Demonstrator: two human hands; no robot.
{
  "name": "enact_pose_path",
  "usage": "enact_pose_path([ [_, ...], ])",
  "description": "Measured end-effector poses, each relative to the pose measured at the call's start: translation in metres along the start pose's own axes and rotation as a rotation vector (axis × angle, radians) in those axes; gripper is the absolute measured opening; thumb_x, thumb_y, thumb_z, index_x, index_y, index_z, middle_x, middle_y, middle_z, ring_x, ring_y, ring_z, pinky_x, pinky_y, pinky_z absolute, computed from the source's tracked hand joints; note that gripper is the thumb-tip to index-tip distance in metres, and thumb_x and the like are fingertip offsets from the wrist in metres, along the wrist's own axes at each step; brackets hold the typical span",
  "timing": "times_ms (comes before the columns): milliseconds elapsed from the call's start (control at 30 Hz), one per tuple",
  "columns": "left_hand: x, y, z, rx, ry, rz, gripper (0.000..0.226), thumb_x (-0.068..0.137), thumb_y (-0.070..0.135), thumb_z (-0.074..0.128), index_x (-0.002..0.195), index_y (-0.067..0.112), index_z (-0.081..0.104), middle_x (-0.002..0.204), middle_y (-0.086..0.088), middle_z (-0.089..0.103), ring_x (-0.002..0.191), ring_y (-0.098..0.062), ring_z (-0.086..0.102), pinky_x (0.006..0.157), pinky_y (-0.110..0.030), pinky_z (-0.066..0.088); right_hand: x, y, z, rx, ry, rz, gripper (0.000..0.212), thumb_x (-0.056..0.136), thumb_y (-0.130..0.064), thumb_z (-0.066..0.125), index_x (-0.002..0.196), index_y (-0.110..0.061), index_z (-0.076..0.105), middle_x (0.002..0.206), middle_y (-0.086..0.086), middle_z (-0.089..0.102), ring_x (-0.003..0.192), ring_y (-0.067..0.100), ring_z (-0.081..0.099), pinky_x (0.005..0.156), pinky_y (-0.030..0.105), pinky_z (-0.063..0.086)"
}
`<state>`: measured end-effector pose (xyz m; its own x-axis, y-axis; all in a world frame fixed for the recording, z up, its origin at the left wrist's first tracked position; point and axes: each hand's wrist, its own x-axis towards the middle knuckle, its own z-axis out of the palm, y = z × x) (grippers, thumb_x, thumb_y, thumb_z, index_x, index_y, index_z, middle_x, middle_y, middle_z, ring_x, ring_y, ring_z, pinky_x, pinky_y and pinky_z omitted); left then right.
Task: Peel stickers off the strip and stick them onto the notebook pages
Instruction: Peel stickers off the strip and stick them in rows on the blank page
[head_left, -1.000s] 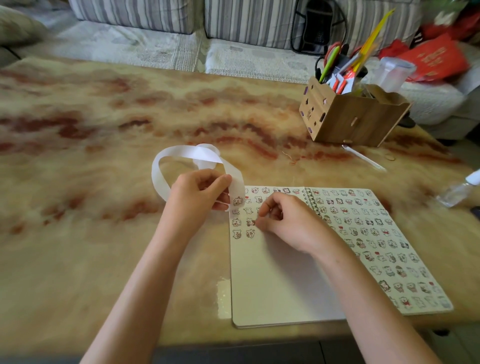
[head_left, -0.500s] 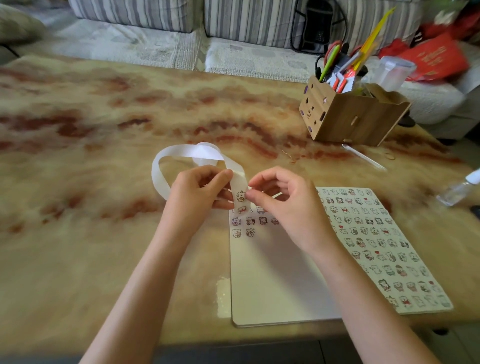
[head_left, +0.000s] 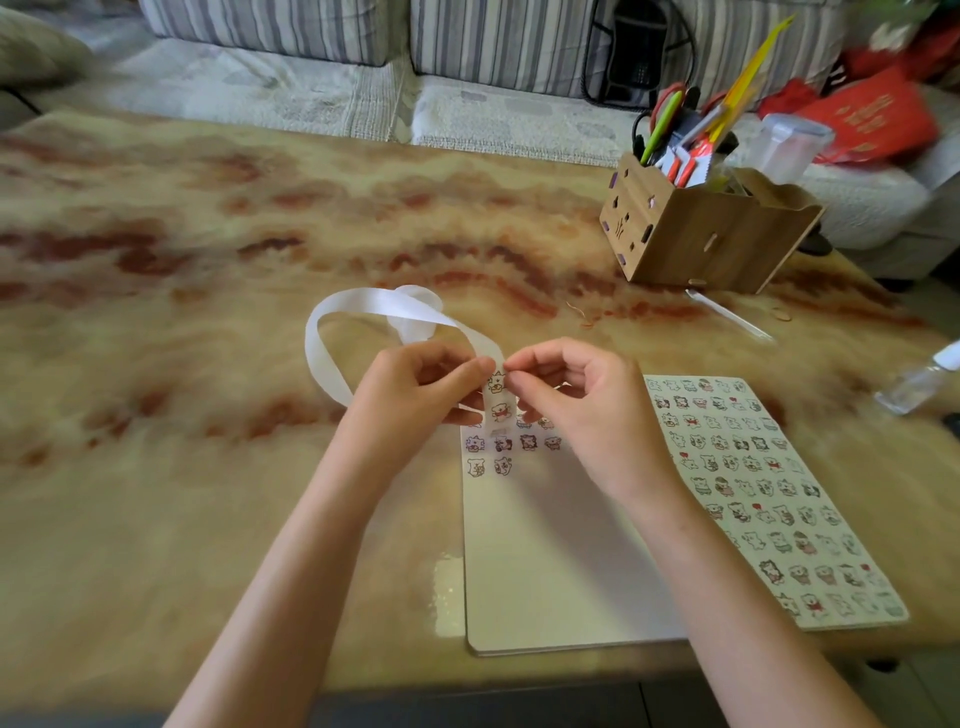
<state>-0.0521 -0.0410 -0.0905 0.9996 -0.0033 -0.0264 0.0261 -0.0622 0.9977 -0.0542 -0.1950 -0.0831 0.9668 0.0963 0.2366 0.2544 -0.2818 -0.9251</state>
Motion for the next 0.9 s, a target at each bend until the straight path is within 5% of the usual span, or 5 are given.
enact_pose_path([
  [200, -0.0002, 0.0, 0.0005, 0.005, 0.006, 0.009, 0.013, 0.087, 0.015, 0.066, 0.08, 0.005, 0.07, 0.067, -0.002, 0.069, 0.066, -0.007, 0.066, 0.066, -0.02, 0.057, 0.0003, 0.0024, 0.0008, -0.107, 0.001, -0.032, 0.012, 0.083, -0.006, 0.069, 0.082, -0.017, 0.071, 0.07, -0.008, 0.068, 0.064, 0.004, 0.061, 0.062, 0.028, 0.054],
  [367, -0.0007, -0.0003, 0.0014, -0.002, 0.019, 0.009, 0.015, 0.086, 0.015, 0.067, 0.081, 0.001, 0.07, 0.064, -0.001, 0.068, 0.064, -0.007, 0.065, 0.066, -0.022, 0.058, 0.0001, 0.0038, 0.001, -0.154, 0.013, -0.059, 0.012, 0.083, -0.008, 0.069, 0.08, -0.019, 0.069, 0.072, -0.003, 0.068, 0.06, 0.005, 0.057, 0.055, 0.015, 0.042],
  [900, -0.0008, -0.0008, 0.0026, -0.006, 0.014, -0.016, 0.014, 0.086, 0.016, 0.067, 0.078, 0.004, 0.07, 0.075, -0.01, 0.072, 0.07, -0.012, 0.068, 0.067, -0.023, 0.058, -0.0008, 0.0023, -0.0011, -0.193, -0.007, 0.02, 0.004, 0.081, -0.018, 0.074, 0.08, -0.019, 0.071, 0.064, -0.019, 0.058, 0.057, 0.001, 0.05, 0.054, 0.011, 0.037],
])
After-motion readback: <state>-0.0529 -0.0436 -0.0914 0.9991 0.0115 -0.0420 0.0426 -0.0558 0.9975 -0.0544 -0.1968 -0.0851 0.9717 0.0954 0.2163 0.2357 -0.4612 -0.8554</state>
